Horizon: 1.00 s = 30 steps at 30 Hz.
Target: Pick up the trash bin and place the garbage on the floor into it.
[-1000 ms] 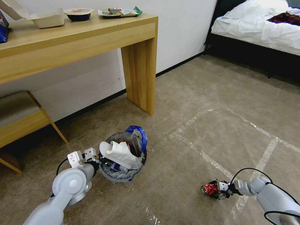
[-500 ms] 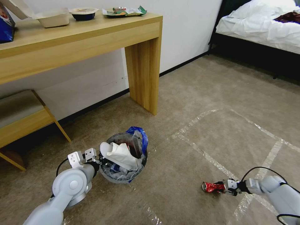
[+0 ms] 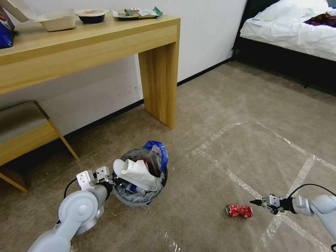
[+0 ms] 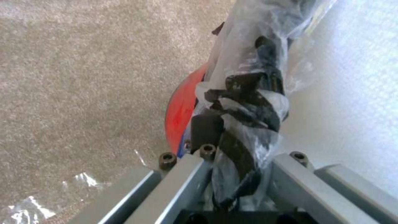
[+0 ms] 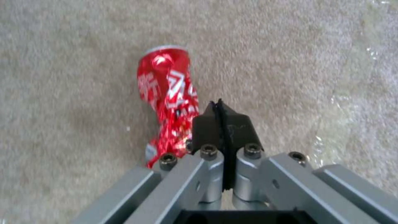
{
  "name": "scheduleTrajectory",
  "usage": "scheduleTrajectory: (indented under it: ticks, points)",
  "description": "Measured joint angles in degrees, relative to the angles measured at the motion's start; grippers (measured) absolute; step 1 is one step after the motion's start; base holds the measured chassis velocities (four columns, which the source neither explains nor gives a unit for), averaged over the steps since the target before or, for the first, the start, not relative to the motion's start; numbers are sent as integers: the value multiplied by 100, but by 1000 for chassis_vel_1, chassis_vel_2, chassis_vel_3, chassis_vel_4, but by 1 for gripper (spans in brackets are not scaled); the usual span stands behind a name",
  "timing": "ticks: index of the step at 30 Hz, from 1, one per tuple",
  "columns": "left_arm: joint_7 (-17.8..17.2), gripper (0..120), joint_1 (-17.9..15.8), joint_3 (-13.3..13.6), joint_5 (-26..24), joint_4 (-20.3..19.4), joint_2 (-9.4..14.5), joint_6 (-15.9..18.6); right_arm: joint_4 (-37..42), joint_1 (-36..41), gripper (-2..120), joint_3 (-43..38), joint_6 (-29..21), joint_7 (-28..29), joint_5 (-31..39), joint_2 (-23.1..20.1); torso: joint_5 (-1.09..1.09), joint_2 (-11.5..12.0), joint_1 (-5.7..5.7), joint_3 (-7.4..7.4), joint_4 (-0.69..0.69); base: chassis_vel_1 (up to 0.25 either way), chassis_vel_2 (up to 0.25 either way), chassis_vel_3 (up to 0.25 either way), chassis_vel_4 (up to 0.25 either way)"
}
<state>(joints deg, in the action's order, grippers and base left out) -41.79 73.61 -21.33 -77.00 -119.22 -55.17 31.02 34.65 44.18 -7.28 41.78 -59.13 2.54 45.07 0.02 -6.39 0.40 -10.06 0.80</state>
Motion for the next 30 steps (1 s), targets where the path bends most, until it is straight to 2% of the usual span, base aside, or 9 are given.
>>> scheduleTrajectory:
  ticks: [7, 10, 11, 16, 20, 23, 25, 28, 30]
  points:
    - [-4, 0, -37, 1, -7, 21, -2, 0, -29, 13, 1, 61, 23, -89, 234, 62, -2, 0, 0, 0, 1, 0, 0, 0, 0]
    - [-5, 0, -80, 23, -18, 64, -2, 0, -30, -15, 17, 123, 33, -84, 303, 119, -2, 0, 0, 0, 2, 0, 0, 0, 0]
    - [-5, 0, -80, 23, -18, 64, -2, 0, -30, -15, 17, 123, 33, -84, 303, 119, -2, 0, 0, 0, 2, 0, 0, 0, 0]
    - [2, 0, -109, 43, -15, 135, -12, 0, -76, -70, 33, 130, -37, -61, 210, 168, -2, 0, 0, 0, 1, 0, 0, 0, 0]
    - [15, 0, -149, 76, 5, 203, -56, 5, -172, -82, 54, 130, -82, -38, 78, 243, -3, 0, 0, 0, 1, 0, 0, 0, 0]
    - [18, 0, -159, 82, 8, 222, -63, 5, -197, -82, 58, 129, -89, -25, 49, 268, -2, 0, 0, 0, 2, 0, 0, 0, 0]
    - [23, 0, -181, 95, 13, 255, -71, 6, -237, -87, 70, 139, -102, -16, 3, 304, -1, 0, 0, 0, 1, 0, 0, 0, 0]
    - [25, 0, -198, 105, 14, 275, -76, 7, -260, -97, 74, 144, -119, -10, -32, 322, -2, 0, 0, 0, 1, 0, 0, 0, 0]
    - [30, 0, -243, 149, 15, 318, -102, 7, -348, -131, 89, 162, -147, 15, -106, 385, -2, 0, 0, 0, 1, 0, 0, 0, 0]
